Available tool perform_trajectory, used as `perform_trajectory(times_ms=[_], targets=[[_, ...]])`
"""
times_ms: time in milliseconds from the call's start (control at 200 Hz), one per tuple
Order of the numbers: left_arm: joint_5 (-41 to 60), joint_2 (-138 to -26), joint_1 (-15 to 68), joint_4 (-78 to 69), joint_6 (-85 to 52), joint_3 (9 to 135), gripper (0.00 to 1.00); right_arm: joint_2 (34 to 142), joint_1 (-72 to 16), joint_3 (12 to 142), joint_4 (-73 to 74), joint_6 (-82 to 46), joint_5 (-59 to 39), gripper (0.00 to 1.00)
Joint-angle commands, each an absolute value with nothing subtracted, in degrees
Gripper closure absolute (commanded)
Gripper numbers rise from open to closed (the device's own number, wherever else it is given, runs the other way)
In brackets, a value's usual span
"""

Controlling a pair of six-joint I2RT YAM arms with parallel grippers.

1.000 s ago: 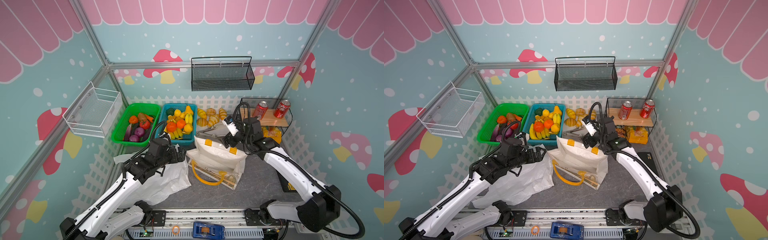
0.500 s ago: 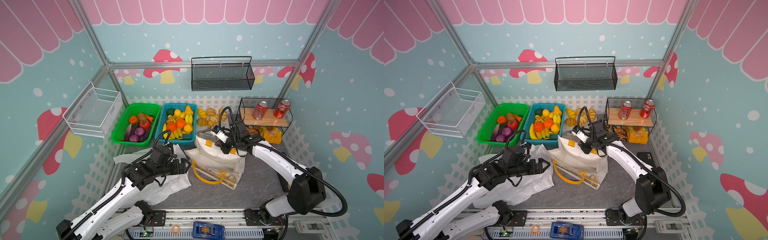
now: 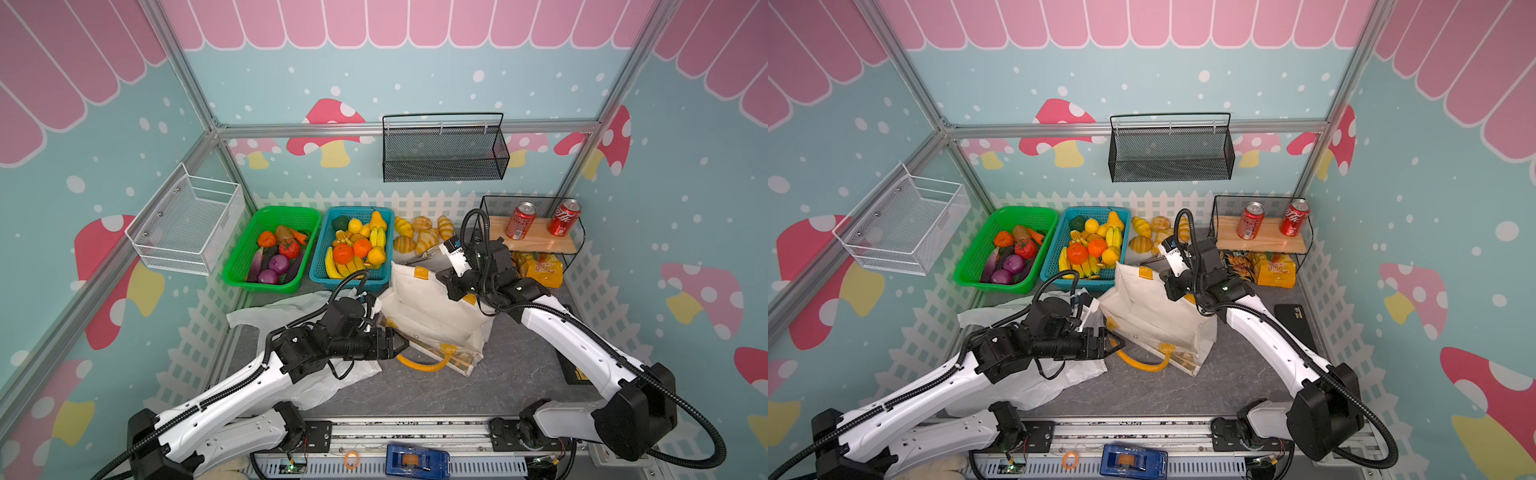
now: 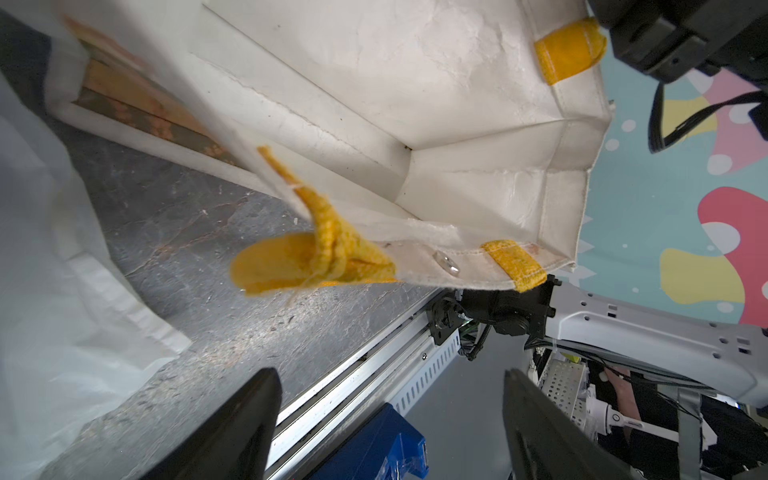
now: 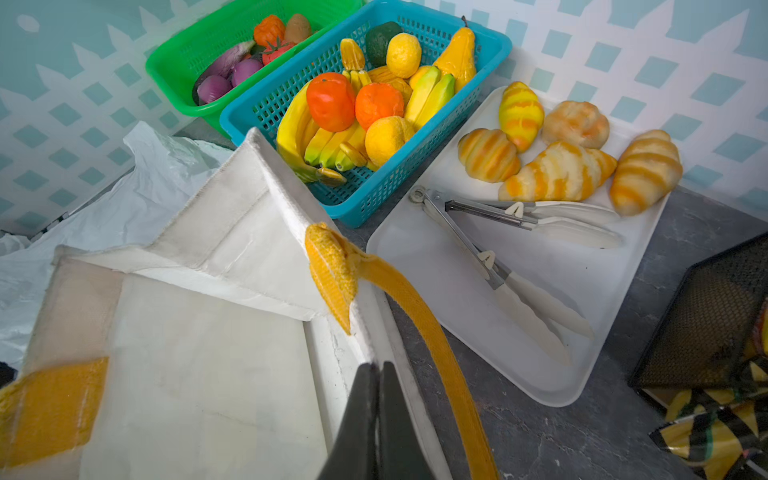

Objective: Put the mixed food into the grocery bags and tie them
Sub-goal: 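Grasp the tote bag's yellow handle edges with both grippers and lift, then stand the white tote bag upright, holding its rim with both grippers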

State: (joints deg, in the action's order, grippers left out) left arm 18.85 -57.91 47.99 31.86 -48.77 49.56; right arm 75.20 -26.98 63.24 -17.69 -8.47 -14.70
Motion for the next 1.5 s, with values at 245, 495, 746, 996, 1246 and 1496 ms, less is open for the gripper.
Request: perform_trajectory(times_ms=[245, 495, 746, 996, 1246, 1496], targets=[[22.2, -68.7, 50.6, 17.1, -53.6, 52.1, 0.14, 72.7, -26.5, 60.2, -10.5, -16.6, -10.6, 1.00], [12.5, -71.4, 50.6, 10.3, -58.5, 52.5, 0.25, 69.6, -26.5, 58.8, -12.1, -15.6, -8.9, 1.00], [5.5, -75.4, 50.6, 9.0, -57.0, 55.5, 0.47, 65.6, -26.5, 57.3, -14.9, -16.3, -8.7, 1.00], [5.4, -79.4, 49.4, 16.9, -46.3, 66.0, 0.72, 60.6, -26.5, 56.7, -20.8, -16.7, -6.7, 1.00], [16.9, -79.9, 48.4, 24.6, -39.6, 74.4, 0.89, 54.5, -26.5, 58.5, -30.3, -11.7, -12.6, 1.00], [24.7, -80.0, 41.4, 31.3, -30.6, 77.0, 1.00, 49.9, -26.5, 53.3, -23.3, -15.6, -24.8, 1.00]])
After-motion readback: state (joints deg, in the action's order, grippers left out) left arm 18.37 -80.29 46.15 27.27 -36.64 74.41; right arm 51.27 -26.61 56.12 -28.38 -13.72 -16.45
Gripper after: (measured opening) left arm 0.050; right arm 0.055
